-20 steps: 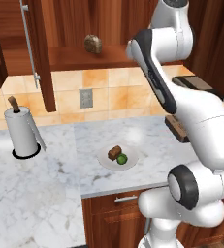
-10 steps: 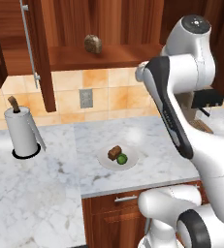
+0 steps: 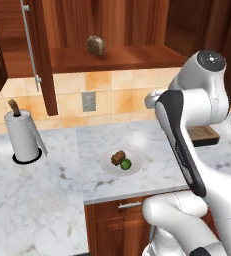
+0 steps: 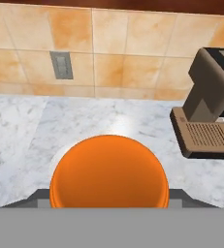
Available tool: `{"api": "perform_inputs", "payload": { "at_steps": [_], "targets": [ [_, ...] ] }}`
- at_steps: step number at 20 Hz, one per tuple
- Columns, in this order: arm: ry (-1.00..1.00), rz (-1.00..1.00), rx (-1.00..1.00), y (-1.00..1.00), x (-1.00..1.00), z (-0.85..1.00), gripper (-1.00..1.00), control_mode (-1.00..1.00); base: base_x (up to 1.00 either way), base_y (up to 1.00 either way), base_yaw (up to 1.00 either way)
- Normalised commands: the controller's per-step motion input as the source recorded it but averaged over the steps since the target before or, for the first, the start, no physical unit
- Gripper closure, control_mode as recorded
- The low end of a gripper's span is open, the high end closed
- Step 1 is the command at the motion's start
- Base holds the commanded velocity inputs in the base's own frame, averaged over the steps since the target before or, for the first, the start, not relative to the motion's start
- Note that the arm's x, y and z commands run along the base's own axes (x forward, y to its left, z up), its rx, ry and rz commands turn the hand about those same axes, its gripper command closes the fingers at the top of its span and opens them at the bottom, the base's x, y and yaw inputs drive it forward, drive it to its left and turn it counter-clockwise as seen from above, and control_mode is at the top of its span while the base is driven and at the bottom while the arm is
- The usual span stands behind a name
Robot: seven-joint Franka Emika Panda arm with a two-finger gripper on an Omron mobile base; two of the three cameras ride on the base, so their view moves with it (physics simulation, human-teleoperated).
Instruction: Pick the avocado and bread from the counter and place them on the plate. Then pick the jam from the cabinet and place it next to the plate. Lastly close the cabinet door.
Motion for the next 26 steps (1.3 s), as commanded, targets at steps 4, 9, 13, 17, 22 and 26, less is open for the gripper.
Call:
{"api": "perform_inputs", "payload": {
  "at_steps": [4,9,13,17,22,26],
  "targets": [
    [0.00,0.08,0.00,-0.13,0.00,-0.49,1.00,-1.00,0.00,0.00,0.00],
    [0.00,0.08,0.00,-0.10,0.00,-0.50,1.00,-1.00,0.00,0.00,0.00],
    [0.00,0.07,0.00,-0.12,0.00,-0.43,1.00,-1.00,0.00,0.00,0.00],
    [0.00,0.04,0.00,-0.16,0.00,-0.41,1.00,-1.00,0.00,0.00,0.00],
    [0.01,0.01,0.00,-0.12,0.02,-0.42,1.00,-1.00,0.00,0.00,0.00],
    [0.03,0.00,0.00,-0.11,0.13,-0.39,1.00,-1.00,0.00,0.00,0.00]
  ]
}}
